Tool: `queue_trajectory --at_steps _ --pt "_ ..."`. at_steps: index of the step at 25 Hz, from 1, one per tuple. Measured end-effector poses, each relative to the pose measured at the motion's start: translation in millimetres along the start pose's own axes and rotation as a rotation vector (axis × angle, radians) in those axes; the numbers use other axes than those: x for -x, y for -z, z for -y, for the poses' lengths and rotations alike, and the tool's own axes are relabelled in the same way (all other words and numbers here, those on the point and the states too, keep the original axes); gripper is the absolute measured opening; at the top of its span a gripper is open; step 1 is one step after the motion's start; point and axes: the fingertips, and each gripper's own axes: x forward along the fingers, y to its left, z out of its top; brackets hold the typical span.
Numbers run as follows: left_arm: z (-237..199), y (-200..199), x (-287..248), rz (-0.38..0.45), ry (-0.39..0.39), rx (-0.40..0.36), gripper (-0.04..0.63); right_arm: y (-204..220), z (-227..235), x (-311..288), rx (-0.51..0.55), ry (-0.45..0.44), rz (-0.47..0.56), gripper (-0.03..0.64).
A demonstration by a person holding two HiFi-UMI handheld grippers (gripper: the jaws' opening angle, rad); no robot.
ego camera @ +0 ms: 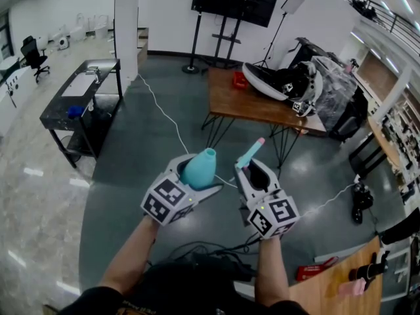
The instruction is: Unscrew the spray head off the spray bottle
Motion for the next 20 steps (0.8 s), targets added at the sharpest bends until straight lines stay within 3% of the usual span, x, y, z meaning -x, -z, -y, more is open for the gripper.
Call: queue_trajectory --at_steps 14,20 --pt "-0.2 1.1 -1.0 -0.01 0.004 0.019 0.433 -0.4 -2.9 -4.0 0.008 -0.021 -0.008 0.133" --pt "-7.6 1.7 1.8 -0.003 -0.012 -0.006 0.433 -1.2 -6.9 -8.5 0.008 -0.027 -0.008 0.133"
